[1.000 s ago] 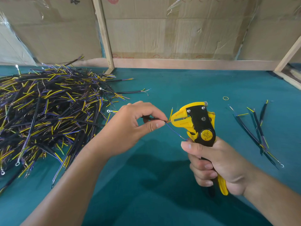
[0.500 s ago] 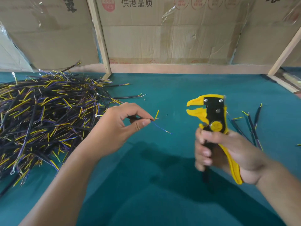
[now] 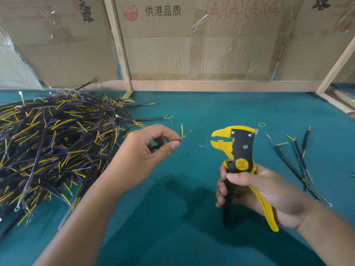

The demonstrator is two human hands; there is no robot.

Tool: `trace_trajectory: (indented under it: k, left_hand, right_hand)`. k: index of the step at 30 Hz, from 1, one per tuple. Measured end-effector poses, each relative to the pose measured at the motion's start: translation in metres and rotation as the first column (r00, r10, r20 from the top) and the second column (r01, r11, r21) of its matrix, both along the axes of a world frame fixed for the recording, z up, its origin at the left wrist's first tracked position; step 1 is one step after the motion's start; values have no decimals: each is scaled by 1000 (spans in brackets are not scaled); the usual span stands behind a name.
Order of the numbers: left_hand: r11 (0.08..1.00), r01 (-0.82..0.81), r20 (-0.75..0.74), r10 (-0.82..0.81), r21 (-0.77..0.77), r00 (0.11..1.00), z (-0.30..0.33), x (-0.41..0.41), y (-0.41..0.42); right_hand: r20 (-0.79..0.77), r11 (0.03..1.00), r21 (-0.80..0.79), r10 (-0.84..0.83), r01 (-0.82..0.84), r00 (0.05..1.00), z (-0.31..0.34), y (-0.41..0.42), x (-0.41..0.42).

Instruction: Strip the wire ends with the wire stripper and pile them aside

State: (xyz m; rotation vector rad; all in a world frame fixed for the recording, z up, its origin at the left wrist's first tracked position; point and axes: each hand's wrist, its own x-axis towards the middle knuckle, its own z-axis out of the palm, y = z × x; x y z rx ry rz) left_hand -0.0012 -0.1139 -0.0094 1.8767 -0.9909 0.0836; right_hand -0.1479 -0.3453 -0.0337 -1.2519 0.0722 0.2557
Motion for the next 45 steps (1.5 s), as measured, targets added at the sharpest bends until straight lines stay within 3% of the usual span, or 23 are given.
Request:
trace_trajectory:
  k: [13,45]
  left_hand:
    - [999,-40,-18,40,-8,999,0,-9,-9]
    - [1000,2,-46,-2,1,999,-4,-15,-13]
  right_hand:
    - [59,992,18,123,-124,991,-2,5,-3]
    - [-4,996,51,67,-67,998,-2,11,-3]
